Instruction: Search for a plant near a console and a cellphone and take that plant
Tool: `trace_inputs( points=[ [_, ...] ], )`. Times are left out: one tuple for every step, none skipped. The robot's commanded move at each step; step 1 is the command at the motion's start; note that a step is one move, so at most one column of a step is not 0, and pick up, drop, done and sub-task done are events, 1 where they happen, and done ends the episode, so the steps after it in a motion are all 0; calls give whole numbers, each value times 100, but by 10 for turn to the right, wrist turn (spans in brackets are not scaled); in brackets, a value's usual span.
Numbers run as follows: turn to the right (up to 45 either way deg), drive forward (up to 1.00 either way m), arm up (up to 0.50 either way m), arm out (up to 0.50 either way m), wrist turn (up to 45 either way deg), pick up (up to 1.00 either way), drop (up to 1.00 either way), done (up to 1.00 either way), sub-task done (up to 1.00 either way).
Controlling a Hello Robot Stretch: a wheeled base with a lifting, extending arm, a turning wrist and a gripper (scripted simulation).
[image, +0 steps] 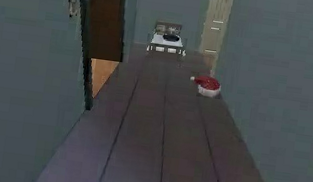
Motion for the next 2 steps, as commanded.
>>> trace_inputs(
  points=[
    [450, 0, 0, 0, 0, 0, 0, 0, 0],
    [450, 0, 0, 0, 0, 0, 0, 0, 0]
  ],
)
